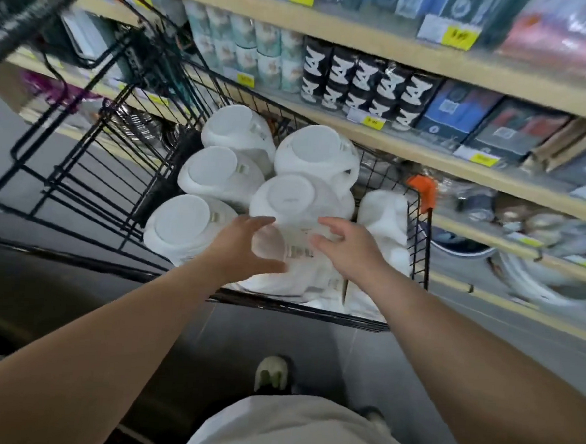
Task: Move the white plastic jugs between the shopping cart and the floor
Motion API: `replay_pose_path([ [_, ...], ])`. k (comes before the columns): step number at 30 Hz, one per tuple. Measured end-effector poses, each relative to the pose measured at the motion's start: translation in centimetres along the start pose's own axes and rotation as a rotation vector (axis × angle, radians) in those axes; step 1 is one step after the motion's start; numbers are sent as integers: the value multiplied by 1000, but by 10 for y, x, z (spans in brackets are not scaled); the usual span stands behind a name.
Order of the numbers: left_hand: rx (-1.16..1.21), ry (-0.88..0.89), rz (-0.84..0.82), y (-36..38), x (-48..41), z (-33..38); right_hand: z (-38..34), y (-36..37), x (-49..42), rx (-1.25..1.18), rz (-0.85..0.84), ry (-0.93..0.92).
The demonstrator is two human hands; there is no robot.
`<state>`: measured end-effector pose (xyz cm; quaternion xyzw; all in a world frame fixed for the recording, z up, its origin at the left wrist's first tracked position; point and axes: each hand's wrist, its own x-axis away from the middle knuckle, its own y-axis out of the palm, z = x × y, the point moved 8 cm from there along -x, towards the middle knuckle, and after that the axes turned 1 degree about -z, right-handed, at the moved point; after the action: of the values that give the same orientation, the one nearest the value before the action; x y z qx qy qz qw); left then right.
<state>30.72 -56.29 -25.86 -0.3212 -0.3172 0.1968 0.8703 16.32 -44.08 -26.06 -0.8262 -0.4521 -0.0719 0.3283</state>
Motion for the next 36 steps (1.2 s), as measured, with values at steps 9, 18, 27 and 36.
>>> replay_pose_path([
  [9, 181, 358, 29, 74, -1, 198, 75, -191, 100, -183, 451, -54],
  [18, 193, 635, -178, 232, 23, 424, 220, -379, 231, -215, 756, 45],
  [27, 117, 831, -442, 390, 20, 603, 358, -507, 321, -371, 1026, 199],
  [36, 26, 1042, -800, 570, 18, 819, 490, -654, 403, -487, 1390, 456],
])
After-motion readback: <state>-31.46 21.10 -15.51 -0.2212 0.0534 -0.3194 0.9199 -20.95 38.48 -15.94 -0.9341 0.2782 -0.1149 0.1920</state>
